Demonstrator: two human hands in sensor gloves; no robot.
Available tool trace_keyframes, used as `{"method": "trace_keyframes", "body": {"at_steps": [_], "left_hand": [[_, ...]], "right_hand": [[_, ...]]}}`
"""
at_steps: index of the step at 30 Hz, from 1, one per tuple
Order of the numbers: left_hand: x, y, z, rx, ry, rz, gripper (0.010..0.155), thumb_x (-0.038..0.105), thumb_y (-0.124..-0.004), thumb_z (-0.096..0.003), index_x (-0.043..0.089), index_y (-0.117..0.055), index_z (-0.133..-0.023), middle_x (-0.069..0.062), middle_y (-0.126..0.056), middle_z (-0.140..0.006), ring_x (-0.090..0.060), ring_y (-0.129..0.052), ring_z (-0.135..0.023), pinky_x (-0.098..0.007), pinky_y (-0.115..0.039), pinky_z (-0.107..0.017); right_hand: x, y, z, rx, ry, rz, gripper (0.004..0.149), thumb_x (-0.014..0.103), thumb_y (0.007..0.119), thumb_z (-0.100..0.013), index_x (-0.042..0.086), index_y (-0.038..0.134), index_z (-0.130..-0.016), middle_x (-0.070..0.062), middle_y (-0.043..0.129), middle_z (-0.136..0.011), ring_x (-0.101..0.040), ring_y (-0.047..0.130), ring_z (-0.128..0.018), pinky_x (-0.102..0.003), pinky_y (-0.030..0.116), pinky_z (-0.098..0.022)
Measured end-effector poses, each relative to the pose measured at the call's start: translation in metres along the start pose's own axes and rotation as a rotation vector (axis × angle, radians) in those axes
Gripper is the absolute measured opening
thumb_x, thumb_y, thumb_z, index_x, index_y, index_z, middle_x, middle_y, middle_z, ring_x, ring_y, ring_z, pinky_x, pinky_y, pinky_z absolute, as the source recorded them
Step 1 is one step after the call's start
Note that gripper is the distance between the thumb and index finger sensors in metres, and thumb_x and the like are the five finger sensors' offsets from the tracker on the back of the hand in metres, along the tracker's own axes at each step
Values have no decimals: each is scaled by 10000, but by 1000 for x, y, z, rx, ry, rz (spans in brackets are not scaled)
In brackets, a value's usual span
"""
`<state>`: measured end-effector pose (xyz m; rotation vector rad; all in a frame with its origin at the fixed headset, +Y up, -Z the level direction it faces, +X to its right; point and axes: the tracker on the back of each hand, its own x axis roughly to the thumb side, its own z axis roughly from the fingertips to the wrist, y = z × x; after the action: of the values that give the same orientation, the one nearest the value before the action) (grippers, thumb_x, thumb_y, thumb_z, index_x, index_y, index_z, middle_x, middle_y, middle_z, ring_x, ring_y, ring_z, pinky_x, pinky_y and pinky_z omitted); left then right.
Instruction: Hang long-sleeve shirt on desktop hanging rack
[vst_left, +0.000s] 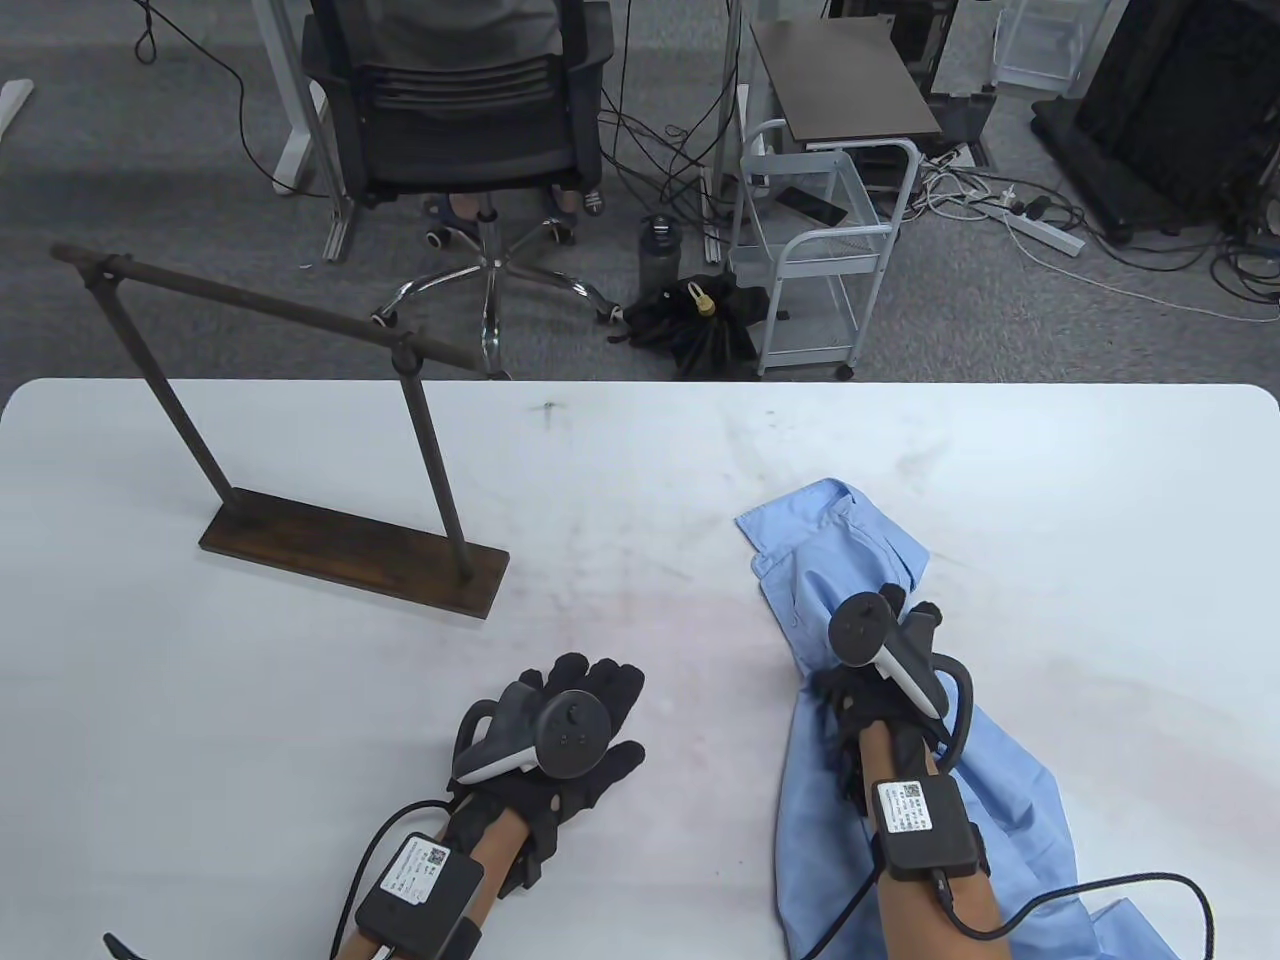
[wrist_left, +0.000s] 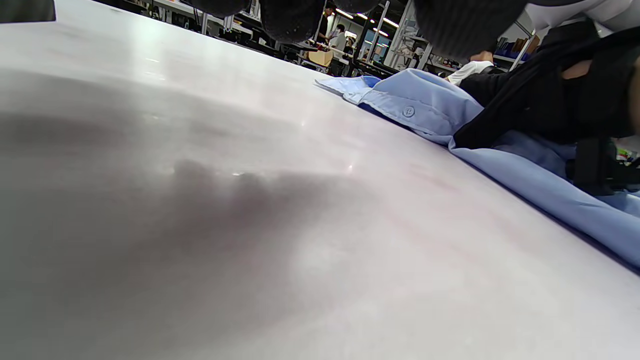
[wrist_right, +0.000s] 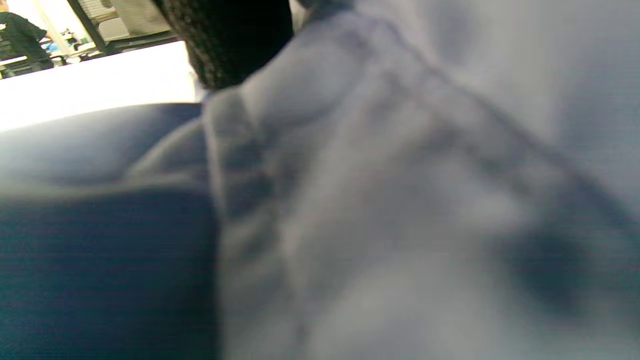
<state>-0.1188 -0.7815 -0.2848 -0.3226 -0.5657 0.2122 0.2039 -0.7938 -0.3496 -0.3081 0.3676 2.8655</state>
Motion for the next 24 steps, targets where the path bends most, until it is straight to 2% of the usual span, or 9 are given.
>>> {"method": "trace_keyframes", "body": {"at_steps": [4, 6, 10, 13, 17, 21, 24], "left_hand": [[1, 0, 0, -3, -5, 1, 759, 522, -625, -598, 211, -239, -1172, -158, -352, -1272, -548, -316, -1140, -781, -322, -730], [1, 0, 0, -3, -6, 2, 760, 522, -625, -598, 210, -238, -1172, -157, -353, -1272, -545, -318, -1140, -780, -323, -730], [2, -1, 1, -12, -5, -2, 757, 522, -625, -598, 210, -242, -1172, -156, -359, -1270, -544, -320, -1141, -780, -323, -730], [1, 0, 1, -19, -5, 3, 755, 521, -626, -598, 208, -249, -1173, -158, -367, -1270, -547, -323, -1139, -781, -324, -730], [-1, -1, 1, -31, -7, 40, 753, 521, -625, -598, 205, -256, -1174, -157, -378, -1269, -546, -329, -1139, -780, -329, -730], [-5, -1, 2, -44, -5, 132, 748, 521, -621, -601, 203, -261, -1175, -162, -385, -1268, -548, -336, -1137, -776, -336, -731], [-6, 3, 4, 6, 45, 121, 737, 522, -622, -602, 195, -297, -1177, -170, -442, -1256, -551, -405, -1126, -761, -388, -734]], "right_hand": [[-4, -2, -1, 22, 23, -6, 1094, 266, 923, -523, -213, 87, -1042, -584, 466, -1001, -427, 869, -682, -551, 824, -503], [-4, -2, -1, 22, 29, 1, 1065, 257, 918, -526, -209, 118, -1052, -556, 498, -1005, -385, 892, -639, -521, 835, -463], [-3, -3, 1, -19, 17, 40, 952, 224, 913, -532, -174, 245, -1080, -400, 711, -946, -293, 942, -537, -453, 868, -386], [-6, -6, 2, -41, 2, 18, 784, 167, 864, -556, -135, 369, -1084, -318, 828, -882, -275, 974, -473, -440, 882, -346], [-18, -12, 4, -28, -10, -132, 684, 113, 808, -566, -109, 423, -1086, -299, 856, -868, -294, 976, -447, -457, 876, -336], [-30, -20, 7, -65, -12, -258, 669, 102, 785, -570, -111, 418, -1087, -305, 840, -875, -300, 970, -437, -466, 869, -330], [-38, -28, 11, -98, -23, -340, 662, 94, 771, -571, -119, 415, -1087, -298, 830, -884, -307, 968, -437, -474, 867, -330]]}}
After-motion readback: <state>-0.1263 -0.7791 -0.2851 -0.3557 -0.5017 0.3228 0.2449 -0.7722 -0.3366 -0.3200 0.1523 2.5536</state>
